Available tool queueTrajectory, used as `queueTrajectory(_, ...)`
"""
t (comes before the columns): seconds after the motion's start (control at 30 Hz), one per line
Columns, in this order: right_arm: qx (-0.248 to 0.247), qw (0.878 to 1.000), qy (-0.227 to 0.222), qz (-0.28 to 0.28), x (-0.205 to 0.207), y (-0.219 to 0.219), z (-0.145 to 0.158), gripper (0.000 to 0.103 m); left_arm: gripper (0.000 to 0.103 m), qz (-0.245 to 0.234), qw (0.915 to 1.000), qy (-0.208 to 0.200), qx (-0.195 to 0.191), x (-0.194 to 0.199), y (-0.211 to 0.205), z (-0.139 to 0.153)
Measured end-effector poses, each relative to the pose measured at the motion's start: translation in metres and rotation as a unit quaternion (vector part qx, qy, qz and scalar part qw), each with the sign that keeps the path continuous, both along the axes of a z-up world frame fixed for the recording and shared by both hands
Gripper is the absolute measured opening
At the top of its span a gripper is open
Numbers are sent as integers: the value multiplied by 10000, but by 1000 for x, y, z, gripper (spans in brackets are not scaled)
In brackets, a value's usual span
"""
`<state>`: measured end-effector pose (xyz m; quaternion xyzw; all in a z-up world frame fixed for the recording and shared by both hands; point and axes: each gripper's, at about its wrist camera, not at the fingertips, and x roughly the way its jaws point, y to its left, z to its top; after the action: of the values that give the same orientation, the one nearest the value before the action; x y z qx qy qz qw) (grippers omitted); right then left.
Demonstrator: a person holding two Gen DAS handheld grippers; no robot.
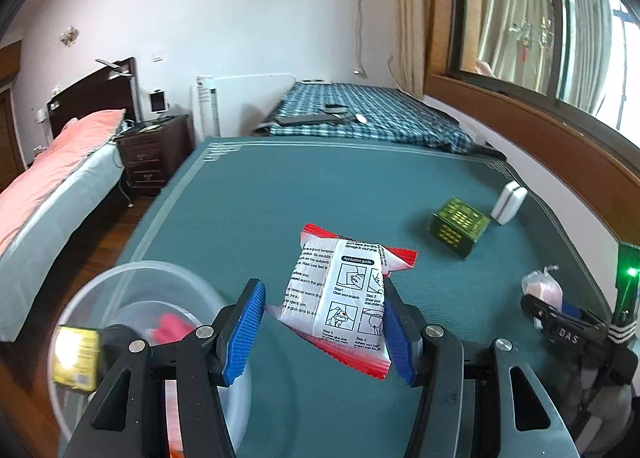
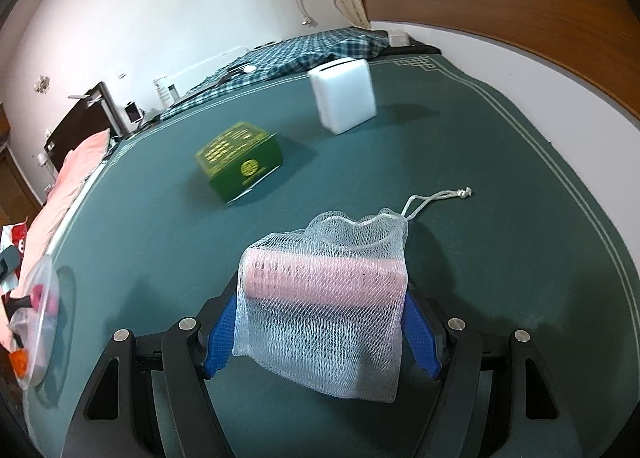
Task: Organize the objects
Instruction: 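Carry the snack packet with the left tool while the right tool carries the mesh bag to the basin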
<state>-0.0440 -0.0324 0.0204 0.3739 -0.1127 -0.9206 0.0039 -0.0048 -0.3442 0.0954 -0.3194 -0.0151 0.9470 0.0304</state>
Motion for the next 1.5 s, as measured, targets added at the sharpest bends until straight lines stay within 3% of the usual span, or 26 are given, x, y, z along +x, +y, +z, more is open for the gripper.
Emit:
queueTrajectory(0.33,-216,9986,187,443,6,-48,23,73,60,617,9980,146,70,19,-79,12)
queueTrajectory(0.57,-180,9953,371,873,8,-92,43,73,60,965,9953,56,2,14,-126,5)
queueTrajectory(0.73,-158,9925,470,1120,9,-121,54,73,60,1020,9946,-119,153,1,-153,-6)
queueTrajectory(1.17,-93,9847,541,1653,0,-183,65,73,60,1009,9934,-408,375,-20,-180,-28)
queueTrajectory(1.5,-88,9779,562,2013,-3,-221,68,73,70,1056,9913,-485,620,-22,-193,-35)
